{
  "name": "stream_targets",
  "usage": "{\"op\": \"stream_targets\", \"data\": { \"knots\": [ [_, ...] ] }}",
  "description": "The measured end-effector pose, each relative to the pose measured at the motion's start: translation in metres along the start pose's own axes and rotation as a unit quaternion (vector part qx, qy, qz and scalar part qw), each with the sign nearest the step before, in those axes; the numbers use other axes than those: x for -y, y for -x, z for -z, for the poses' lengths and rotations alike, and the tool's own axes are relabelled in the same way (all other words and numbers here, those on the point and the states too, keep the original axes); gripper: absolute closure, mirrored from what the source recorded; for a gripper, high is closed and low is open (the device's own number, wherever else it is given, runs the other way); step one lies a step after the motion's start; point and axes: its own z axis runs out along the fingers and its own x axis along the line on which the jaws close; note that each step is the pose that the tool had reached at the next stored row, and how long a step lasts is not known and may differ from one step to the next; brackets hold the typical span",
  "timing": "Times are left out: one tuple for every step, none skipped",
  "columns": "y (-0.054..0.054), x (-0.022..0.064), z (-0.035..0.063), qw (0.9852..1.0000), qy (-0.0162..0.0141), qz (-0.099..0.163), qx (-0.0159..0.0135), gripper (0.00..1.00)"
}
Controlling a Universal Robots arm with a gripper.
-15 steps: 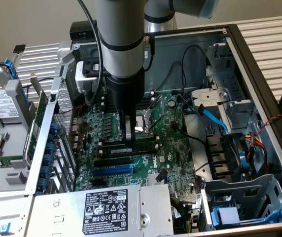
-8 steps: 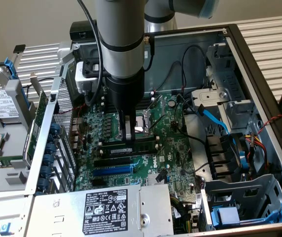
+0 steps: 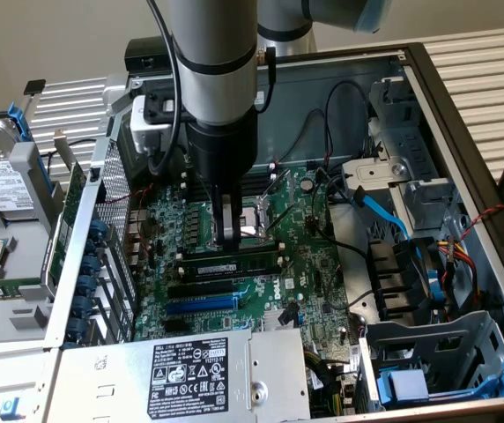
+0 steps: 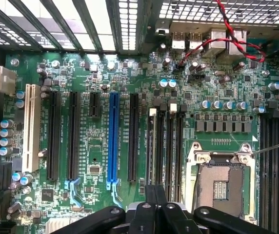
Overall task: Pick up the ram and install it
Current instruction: 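Press down the ram until it locks into place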
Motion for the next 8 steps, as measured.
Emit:
{"op": "stream_targets", "data": {
  "knots": [
    [0.0, 0.0, 0.0007, 1.0, 0.0, 0.0, -0.0001, 0.89],
    [0.0001, 0.0, 0.001, 1.0, 0.0, 0.0, 0.0, 0.89],
    [0.0001, 0.0, 0.001, 1.0, 0.0, 0.0, 0.0001, 0.89],
    [0.0001, 0.0, 0.001, 1.0, 0.0, 0.0, 0.0001, 0.89],
    [0.0001, 0.0, 0.001, 1.0, -0.0001, 0.0, 0.0001, 0.89],
    [0.0001, 0.0, 0.0011, 1.0, 0.0, 0.0, 0.0, 0.89],
    [0.0001, 0.0, 0.0011, 1.0, 0.0, 0.0, 0.0, 0.89],
    [0.0, 0.0, 0.0011, 1.0, 0.0, 0.0, 0.0, 0.89]
  ]
}}
